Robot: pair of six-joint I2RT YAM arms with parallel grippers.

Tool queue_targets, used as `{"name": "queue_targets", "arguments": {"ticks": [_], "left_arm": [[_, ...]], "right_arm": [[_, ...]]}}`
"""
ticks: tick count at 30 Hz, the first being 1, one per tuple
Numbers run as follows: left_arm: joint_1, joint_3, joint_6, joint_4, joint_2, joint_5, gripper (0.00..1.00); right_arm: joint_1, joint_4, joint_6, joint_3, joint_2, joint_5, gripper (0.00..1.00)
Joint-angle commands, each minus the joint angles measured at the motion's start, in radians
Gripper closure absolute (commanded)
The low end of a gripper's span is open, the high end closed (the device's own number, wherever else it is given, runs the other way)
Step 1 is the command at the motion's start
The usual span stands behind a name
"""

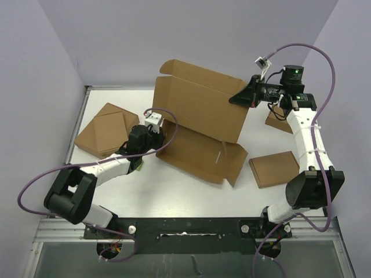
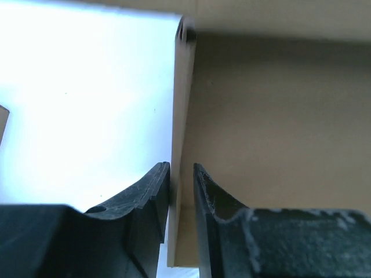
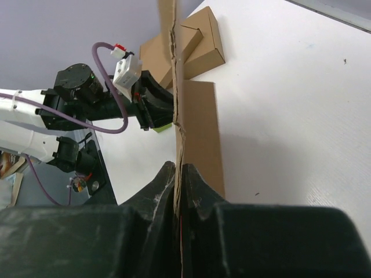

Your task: Fold the paper box

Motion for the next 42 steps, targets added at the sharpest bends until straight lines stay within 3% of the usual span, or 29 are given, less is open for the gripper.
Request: {"name": "queue_targets", "arguments": {"ticks": [1,7,13,21,28,36,40,42], "left_arm": [[-0.005,-0.025,-0.051,-0.061,-0.127,0.027,0.75],[-0.003,-0.033,-0.068,-0.07,-0.153,0.06,0.69],[-0.001,-0.025,-0.049,-0.062,-0.114,0.043,0.53],[0.024,0.074,-0.029,-0.081,-0.002,0.033,0.52],[0.023,0.138,-0.016,-0.077,0.073,-0.02,0.61],[0.022,0.149,-0.024,-0.058,0.095,-0.035,0.61],[0.02,0.154,-0.027,-0.04,0.11,-0.036,0.89],[0.018,0.155,-0.027,-0.036,0.119,-0.036,0.93]], "right_arm": [[-0.004,0.13,0.08,-0.021,-0.055,-0.039,1.0],[-0.006,0.154,0.1,-0.051,-0.059,-0.054,1.0],[-0.012,0.165,0.107,-0.067,-0.053,-0.057,1.0],[-0.014,0.167,0.105,-0.071,-0.045,-0.06,1.0],[-0.017,0.17,0.105,-0.071,-0.041,-0.062,1.0],[-0.019,0.173,0.103,-0.073,-0.034,-0.062,1.0],[-0.019,0.175,0.107,-0.073,-0.031,-0.063,1.0],[-0.019,0.174,0.107,-0.074,-0.033,-0.063,1.0]]}}
